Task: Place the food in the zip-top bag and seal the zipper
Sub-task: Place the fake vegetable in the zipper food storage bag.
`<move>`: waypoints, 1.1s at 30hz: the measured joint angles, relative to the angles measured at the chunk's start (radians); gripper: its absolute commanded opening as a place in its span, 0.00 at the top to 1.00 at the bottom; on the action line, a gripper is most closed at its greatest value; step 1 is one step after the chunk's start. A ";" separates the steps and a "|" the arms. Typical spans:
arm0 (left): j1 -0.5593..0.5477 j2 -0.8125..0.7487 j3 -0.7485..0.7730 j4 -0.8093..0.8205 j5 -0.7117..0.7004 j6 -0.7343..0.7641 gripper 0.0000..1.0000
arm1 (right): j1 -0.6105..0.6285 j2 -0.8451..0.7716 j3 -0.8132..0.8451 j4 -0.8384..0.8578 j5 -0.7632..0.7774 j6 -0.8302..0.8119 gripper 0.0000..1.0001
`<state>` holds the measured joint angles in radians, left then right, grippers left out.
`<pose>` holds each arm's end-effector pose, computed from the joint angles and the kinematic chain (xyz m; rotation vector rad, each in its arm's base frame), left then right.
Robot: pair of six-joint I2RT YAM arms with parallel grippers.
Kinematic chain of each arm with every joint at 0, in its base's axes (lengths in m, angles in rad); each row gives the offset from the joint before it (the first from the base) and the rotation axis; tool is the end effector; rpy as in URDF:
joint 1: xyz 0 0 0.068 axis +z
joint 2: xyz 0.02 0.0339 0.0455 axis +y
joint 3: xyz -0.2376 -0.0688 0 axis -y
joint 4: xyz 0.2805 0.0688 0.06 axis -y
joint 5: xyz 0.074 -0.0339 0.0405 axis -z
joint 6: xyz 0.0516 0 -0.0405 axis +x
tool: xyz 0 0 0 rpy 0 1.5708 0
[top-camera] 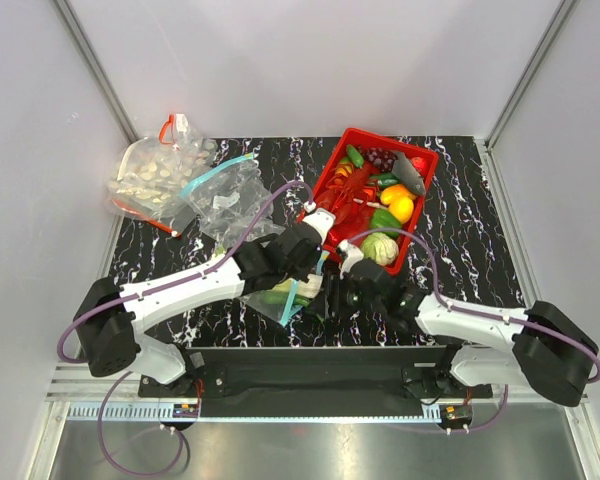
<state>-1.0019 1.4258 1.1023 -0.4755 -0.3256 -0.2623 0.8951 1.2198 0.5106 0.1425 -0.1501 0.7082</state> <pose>0.2059 -0.2914 0.2283 0.6958 2.2242 -0.2500 0.1789 0.2356 0.1324 -0.3140 2.3169 1.0436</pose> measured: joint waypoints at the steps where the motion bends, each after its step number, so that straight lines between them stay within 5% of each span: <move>1: 0.000 0.000 0.000 0.000 0.000 0.000 1.00 | 0.037 -0.008 -0.002 -0.018 0.022 0.000 0.43; 6: 0.000 0.000 0.000 0.000 0.000 0.000 1.00 | 0.175 0.013 -0.003 -0.066 0.143 -0.008 0.45; 17: 0.000 0.000 0.000 -0.001 0.002 0.000 1.00 | 0.180 0.173 0.012 -0.074 0.369 -0.059 0.55; 21: 0.000 0.000 0.000 -0.002 0.003 0.001 0.99 | 0.181 0.240 0.049 -0.031 0.381 -0.090 0.71; 23: 0.000 0.000 0.000 -0.005 0.002 0.001 0.96 | 0.183 0.269 0.062 -0.008 0.389 -0.103 0.81; 27: 0.000 0.000 0.000 -0.011 0.000 0.009 0.67 | 0.193 0.295 0.072 0.022 0.397 -0.117 1.00; 33: -0.006 0.000 0.000 -0.022 0.002 0.016 0.51 | 0.197 0.248 0.042 0.013 0.415 -0.106 1.00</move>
<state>-1.0077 1.4258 1.1019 -0.4976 -0.3241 -0.2466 1.0920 1.4673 0.5526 0.1555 0.2649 0.6025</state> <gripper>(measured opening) 0.470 0.032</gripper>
